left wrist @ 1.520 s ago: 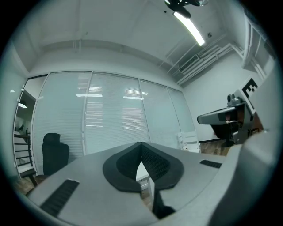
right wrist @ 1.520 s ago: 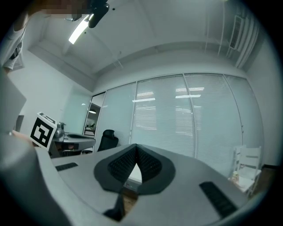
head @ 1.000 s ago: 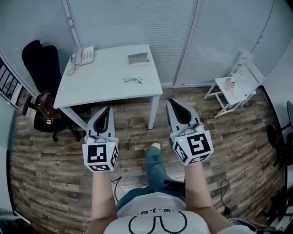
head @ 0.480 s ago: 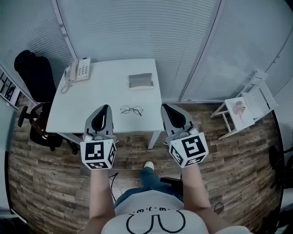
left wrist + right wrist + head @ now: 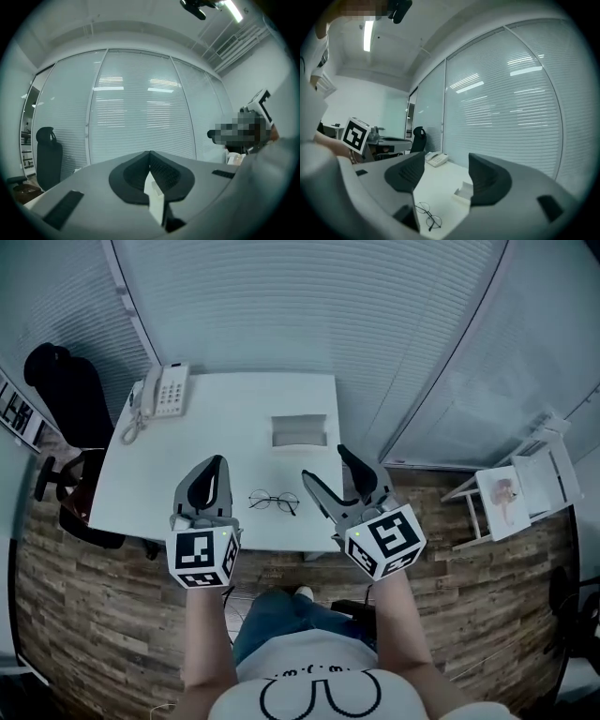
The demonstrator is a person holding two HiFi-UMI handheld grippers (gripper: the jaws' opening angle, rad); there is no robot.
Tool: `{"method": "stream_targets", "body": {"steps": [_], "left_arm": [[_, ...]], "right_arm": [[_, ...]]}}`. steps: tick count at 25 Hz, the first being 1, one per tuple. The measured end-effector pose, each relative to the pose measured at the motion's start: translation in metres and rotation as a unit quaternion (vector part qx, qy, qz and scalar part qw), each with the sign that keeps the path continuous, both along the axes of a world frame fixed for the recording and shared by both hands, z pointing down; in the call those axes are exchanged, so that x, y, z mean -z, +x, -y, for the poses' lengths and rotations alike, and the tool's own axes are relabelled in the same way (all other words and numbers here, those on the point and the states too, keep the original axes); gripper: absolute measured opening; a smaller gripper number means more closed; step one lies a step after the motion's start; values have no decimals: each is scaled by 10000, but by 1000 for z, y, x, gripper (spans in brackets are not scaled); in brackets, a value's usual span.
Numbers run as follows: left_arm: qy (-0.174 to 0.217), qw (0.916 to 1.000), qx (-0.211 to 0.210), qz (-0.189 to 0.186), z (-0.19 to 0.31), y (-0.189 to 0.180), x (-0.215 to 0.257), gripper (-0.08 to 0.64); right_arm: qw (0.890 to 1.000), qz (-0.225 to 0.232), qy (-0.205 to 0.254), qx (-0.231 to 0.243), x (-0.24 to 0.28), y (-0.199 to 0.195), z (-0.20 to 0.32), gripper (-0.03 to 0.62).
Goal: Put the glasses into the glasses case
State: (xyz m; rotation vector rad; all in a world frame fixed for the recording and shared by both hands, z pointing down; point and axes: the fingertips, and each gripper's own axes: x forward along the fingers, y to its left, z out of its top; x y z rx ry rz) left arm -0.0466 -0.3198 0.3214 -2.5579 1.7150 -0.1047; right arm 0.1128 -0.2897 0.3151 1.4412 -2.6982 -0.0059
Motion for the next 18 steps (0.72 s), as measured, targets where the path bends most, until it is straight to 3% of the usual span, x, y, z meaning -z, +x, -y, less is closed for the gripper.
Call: {"method": "stream_targets", "body": {"steps": [4,7,11,15,18], "left_arm": [[-163,9998,97,-72,29,-10,-15,17],[-294,9995,74,25,53,-11,-24,17],[-389,9992,15,99,78,-13,-31,17],[-636,9978,12,159,90,-21,-52,17],[-844,9962,32,207,93,-28,-71,17]], "right_arm": [[9995,-184,-214,135,-17,-9,25,316],[9974,-480,-466,264,-33,-16,41,387],[9909,-961,-725,596,-60,-34,56,393],[9762,-1300,-1274,1177,-105,-55,59,391],[9570,-1551,-1764,1704,-147,-68,57,388]]}}
